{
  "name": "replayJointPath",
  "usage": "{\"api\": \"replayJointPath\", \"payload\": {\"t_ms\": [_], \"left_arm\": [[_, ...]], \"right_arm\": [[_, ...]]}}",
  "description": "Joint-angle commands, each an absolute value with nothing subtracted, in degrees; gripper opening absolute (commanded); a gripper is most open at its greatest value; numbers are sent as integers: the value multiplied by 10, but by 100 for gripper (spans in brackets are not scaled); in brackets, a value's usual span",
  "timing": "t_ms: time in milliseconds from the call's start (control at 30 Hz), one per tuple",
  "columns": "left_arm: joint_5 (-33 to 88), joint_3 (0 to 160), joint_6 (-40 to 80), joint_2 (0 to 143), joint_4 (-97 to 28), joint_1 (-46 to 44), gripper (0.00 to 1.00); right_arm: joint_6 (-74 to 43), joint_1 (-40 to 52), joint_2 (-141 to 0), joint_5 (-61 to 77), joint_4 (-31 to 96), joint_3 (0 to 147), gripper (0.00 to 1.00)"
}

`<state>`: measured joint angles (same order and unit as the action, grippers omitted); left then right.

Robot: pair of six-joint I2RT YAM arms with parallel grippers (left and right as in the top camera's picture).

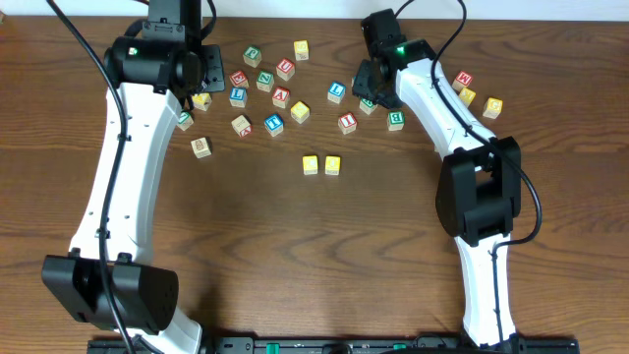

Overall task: Spell out CORL
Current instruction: 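Lift the right arm and move it over the green R block, then lower the right gripper and close it on the green R block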

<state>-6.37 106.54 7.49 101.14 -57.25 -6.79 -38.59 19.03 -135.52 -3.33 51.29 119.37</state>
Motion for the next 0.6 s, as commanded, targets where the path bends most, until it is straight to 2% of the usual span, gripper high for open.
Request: {"api": "replayJointPath", "payload": {"t_ms": [0, 467, 567], "left_arm": [[-69, 1061, 78, 1009, -576, -67, 53], [-69, 1061, 78, 1009, -576, -67, 53], [-69, 1061, 78, 1009, -576, -67, 53]], "right_arm": [[-394, 193, -1361, -59, 502, 1179, 49], [-394, 194, -1361, -55, 400, 1097, 50], [-394, 194, -1361, -54, 397, 1093, 47]]}}
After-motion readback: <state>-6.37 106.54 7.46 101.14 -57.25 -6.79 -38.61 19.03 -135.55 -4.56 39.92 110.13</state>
